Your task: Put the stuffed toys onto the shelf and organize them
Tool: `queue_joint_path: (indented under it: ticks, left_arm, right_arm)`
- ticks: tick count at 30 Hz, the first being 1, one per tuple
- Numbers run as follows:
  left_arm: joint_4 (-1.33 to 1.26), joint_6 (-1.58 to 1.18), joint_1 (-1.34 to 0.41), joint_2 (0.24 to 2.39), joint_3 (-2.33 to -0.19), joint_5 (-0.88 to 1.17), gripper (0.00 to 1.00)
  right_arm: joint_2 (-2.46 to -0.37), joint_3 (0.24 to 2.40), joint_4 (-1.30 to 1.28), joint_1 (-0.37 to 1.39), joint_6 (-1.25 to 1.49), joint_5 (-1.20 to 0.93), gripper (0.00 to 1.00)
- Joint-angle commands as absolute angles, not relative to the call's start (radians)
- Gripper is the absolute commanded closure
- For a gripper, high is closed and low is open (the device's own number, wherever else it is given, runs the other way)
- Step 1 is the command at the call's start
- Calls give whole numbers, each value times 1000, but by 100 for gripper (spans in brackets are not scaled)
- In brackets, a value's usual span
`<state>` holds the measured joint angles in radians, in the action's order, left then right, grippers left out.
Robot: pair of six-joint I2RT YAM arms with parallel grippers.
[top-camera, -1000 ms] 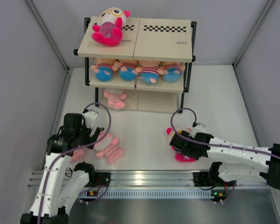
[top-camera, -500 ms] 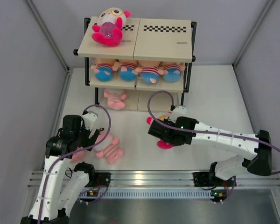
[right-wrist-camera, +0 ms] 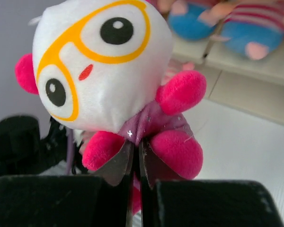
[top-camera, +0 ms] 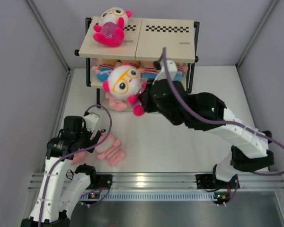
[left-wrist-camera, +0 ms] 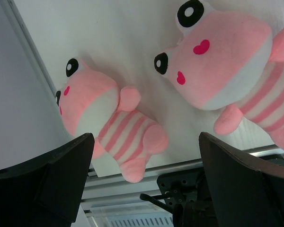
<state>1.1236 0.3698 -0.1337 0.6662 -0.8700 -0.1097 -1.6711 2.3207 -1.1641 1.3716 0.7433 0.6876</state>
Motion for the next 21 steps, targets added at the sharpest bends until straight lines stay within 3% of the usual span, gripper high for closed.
queue_joint_path:
  ticks: [1, 4, 11, 17, 21]
  left_arm:
    - [1124, 380, -140, 669, -904, -112, 1]
    - [1123, 383, -140, 669, -902, -124, 1]
    - [1124, 380, -140, 679, -899, -114, 1]
    - [1124, 382, -140, 675, -896, -123, 1]
    - [1123, 382, -140, 675, -896, -124, 1]
  right_arm:
    - [-1452, 2141, -703, 1231, 605, 817, 100]
    - [-1396, 2046, -476, 1143, 510, 897, 100]
    - [-1660, 2446, -483, 1051, 393, 943, 100]
    - [-1672, 2306, -391, 936, 530, 973, 100]
    - [-1718, 2325, -402, 916, 564, 960, 100]
